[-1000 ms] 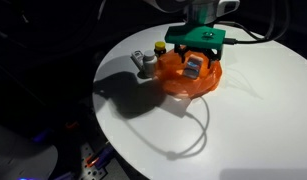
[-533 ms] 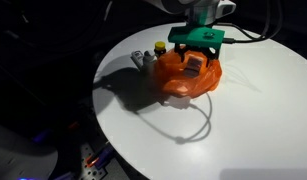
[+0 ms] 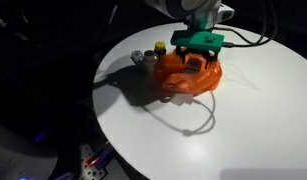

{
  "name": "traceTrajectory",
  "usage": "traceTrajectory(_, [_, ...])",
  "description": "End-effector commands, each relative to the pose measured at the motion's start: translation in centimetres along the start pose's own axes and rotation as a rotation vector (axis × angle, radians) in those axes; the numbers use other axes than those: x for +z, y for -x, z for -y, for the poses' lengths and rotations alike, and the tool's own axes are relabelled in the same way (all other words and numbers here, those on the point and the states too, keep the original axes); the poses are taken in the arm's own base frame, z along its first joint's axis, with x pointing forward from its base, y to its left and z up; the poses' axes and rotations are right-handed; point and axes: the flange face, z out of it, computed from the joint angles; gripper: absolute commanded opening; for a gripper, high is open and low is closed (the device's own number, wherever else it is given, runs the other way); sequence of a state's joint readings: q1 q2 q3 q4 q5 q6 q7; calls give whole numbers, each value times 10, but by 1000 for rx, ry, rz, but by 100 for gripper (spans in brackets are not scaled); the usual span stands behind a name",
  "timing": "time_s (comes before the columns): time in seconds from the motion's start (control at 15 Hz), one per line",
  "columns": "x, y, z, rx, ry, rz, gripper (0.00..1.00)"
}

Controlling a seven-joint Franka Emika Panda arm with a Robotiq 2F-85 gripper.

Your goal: Take the box out of the plastic bag

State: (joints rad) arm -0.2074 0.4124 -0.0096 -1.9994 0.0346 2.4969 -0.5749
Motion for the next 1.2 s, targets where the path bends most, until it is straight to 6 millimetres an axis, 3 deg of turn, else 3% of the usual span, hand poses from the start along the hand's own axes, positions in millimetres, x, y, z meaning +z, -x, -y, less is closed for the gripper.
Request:
traceTrajectory(0.0, [1, -5, -9, -4, -12, 9, 64])
traceTrajectory(0.2, [-1, -5, -8, 3, -5, 14, 39])
traceTrajectory(1.13, [-60, 31, 25, 184, 8, 189, 39])
